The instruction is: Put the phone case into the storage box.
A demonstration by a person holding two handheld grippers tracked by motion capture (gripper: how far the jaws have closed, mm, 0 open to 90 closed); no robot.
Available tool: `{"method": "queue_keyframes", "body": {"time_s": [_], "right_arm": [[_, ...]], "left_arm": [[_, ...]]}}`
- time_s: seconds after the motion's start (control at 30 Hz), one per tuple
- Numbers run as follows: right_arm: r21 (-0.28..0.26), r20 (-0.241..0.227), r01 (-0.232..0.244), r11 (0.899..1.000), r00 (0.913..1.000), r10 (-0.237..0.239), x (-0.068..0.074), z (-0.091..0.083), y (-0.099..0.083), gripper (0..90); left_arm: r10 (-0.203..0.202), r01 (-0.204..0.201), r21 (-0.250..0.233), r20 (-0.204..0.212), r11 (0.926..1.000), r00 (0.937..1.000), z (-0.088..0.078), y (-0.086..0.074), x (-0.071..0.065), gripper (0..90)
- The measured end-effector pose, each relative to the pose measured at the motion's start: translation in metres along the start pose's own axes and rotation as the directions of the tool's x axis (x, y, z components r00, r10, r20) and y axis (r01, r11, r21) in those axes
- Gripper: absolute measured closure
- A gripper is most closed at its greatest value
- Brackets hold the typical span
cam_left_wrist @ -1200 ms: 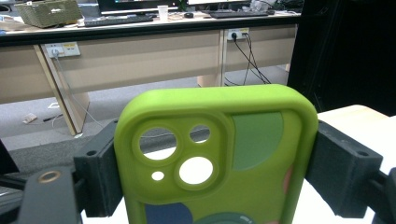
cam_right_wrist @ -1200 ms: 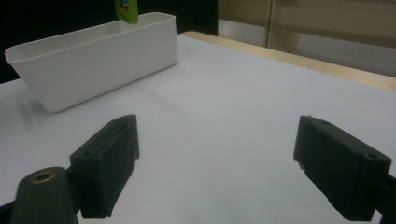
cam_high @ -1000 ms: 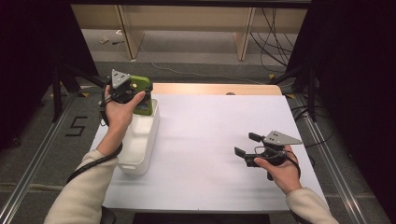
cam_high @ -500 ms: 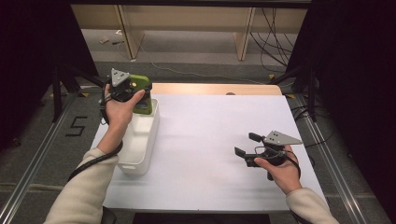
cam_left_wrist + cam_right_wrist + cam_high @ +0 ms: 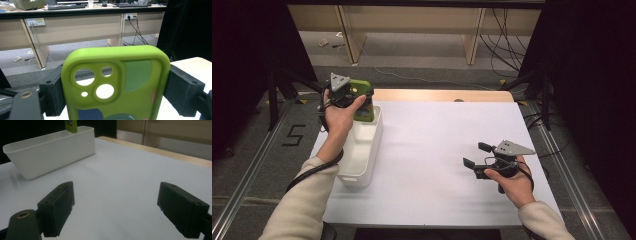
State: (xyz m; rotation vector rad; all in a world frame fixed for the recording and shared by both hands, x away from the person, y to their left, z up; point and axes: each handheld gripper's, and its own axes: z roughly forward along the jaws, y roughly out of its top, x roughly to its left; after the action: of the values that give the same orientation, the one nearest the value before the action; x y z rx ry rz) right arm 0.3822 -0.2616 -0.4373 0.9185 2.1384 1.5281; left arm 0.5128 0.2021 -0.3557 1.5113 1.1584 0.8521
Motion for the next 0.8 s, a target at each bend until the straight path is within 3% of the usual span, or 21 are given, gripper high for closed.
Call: {"method": "queue_keyframes", "body": {"time_s": [0.8], "right_arm": [[0.007,-0.001,0.003,1.0,1.0,-0.003,-0.0001,0.0003,-0.0005,15.4]], "left_arm": [[0.004,-0.004,0.003,0.002,1.0,1.0,0.0073,-0.0005,0.0007,16.0]]}}
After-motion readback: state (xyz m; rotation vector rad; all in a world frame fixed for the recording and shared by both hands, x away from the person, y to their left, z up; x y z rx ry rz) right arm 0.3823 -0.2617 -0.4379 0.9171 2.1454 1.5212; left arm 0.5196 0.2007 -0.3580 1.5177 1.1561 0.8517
